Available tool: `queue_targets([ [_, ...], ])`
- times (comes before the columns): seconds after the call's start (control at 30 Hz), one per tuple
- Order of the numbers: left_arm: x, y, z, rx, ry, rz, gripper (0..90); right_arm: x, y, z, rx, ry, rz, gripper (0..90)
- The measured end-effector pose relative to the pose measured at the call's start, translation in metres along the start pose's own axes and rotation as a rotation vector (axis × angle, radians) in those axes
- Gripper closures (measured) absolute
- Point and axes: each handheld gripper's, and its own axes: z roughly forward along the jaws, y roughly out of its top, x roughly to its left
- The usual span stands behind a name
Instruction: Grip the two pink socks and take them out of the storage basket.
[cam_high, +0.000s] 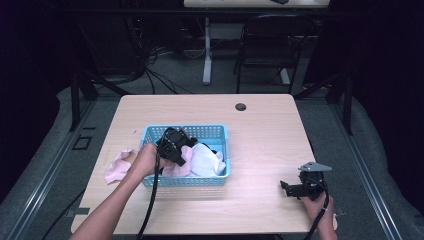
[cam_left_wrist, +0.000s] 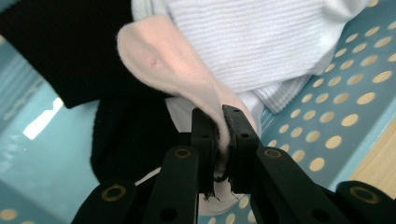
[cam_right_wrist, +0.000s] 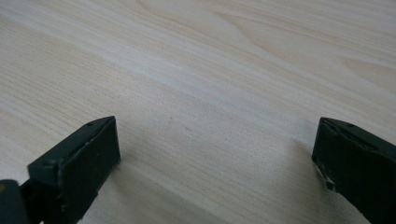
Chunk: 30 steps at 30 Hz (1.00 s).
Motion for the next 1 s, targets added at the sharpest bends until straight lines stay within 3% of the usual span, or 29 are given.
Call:
queue_targets([
  [0.4, 0.005, 0.003, -0.033, -0.037, 0.035, 0.004, 83.4, 0.0, 0.0, 0.0, -0.001, -0.002, 0.002, 0.4],
  [1.0, 0.007, 0.007, -0.054, -0.037, 0.048, 0.013, 83.1, 0.0, 0.0, 0.0, 0.0, 0.0, 0.001, 0.4],
])
